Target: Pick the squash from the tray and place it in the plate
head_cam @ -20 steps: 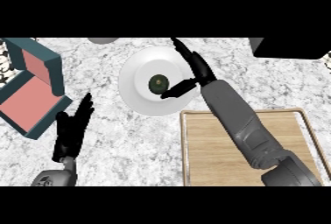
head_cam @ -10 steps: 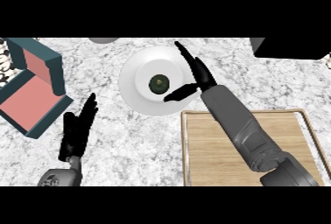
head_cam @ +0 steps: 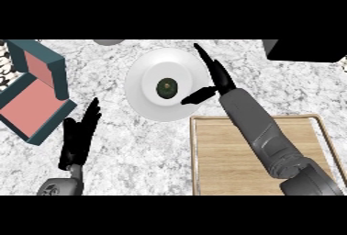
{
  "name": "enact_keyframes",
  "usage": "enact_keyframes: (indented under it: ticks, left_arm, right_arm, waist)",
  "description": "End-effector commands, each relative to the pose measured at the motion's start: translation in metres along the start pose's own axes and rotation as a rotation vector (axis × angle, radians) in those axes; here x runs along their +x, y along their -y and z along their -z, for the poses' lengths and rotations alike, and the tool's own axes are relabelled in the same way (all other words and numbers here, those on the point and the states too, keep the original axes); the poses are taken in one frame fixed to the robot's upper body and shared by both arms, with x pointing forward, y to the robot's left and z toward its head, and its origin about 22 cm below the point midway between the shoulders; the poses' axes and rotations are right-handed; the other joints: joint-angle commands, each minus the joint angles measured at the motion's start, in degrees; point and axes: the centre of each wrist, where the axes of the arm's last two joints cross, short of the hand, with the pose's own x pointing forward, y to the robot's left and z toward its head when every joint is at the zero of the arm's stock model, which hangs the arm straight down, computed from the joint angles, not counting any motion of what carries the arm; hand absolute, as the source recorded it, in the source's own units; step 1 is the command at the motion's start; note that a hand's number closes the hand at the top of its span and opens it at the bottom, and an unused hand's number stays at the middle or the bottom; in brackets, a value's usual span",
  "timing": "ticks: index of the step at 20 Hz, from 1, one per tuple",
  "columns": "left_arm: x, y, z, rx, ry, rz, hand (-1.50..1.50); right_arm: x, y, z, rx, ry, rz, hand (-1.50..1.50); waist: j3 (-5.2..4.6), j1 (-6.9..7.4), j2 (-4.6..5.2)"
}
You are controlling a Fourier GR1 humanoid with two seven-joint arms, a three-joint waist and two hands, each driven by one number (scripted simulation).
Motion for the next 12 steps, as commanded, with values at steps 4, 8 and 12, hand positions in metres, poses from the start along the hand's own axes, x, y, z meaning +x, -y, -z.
enact_keyframes:
  ticks: [4,8,12]
  left_arm:
    - [0.014,0.0,-0.004,-0.003,0.007,0.005,0.0]
    - [0.012,0.004,-0.001,-0.012,0.018,0.006,0.0]
    - [0.009,0.019,0.0,0.024,0.017,0.001,0.0]
  right_arm:
    - [-0.018,0.024,-0.011,-0.029,-0.022,-0.04,-1.5]
    - [-0.024,0.042,-0.016,-0.07,-0.034,-0.034,-1.5]
    - [-0.033,0.056,-0.023,-0.106,-0.008,-0.028,-1.5]
  waist:
    - [0.04,0.01,-0.11]
    - [0.06,0.41,0.2]
    - [0.08,0.37,0.33]
